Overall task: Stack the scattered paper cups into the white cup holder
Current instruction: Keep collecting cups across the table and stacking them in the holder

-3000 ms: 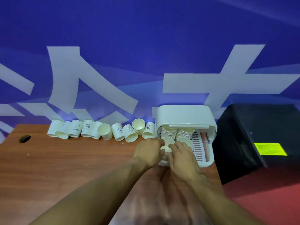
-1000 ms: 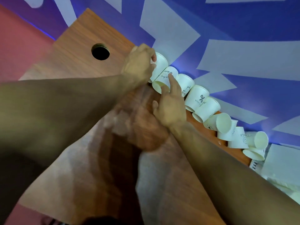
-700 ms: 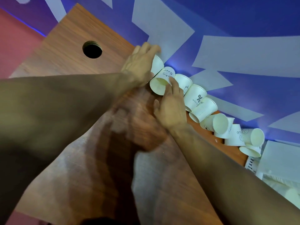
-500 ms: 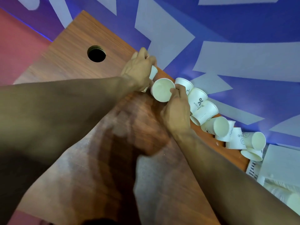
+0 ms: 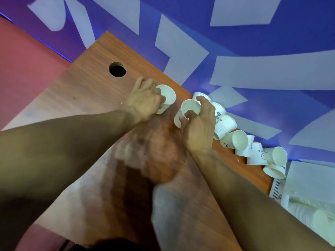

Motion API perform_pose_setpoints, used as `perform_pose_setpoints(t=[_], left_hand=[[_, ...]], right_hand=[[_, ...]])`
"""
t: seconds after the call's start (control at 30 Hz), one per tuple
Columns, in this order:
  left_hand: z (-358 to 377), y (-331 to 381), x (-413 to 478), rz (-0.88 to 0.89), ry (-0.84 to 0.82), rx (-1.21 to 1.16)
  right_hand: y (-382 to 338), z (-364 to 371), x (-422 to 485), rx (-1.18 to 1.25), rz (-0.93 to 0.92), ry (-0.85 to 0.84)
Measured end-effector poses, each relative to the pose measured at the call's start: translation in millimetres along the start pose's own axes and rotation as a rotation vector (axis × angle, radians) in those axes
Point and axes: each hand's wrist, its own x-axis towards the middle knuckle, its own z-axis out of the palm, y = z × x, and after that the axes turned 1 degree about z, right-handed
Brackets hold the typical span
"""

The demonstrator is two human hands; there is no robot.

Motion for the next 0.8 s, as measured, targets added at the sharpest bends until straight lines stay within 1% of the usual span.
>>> perform_pose_setpoints(t=[0.07, 0.2, 0.33, 0.4, 0.53, 0.6, 0.7, 0.8], left_hand=[[-4, 10, -15, 0.036, 0.014, 0.047], [-24, 32, -38, 0.082, 0.104, 0.100], [-44, 62, -62, 0.203, 0.014, 0.100], [-54, 74, -74, 0.234, 0.026, 0.113], [-71, 100, -97, 0.342, 0.003, 0.145], [-81, 115, -106, 0.363, -0.013, 0.160], [-101, 144, -117, 0.341, 0.043, 0.170], [-124, 184, -125, 0.319, 0.088, 0.134]], right_hand=[[0, -9, -10, -0.101, -0.050, 0.021], [6, -24, -38, -0.219, -0.144, 0.061], [13, -46, -76, -0.224, -0.229, -0.023], [17, -58, -96, -0.233, -0.224, -0.068], [34, -80, -129, -0.197, -0.120, -0.090], [46, -90, -144, -0.180, -0.109, -0.051], [62, -112, -159, -0.200, -0.106, 0.029], [87, -135, -176, -0.161, -0.119, 0.129]])
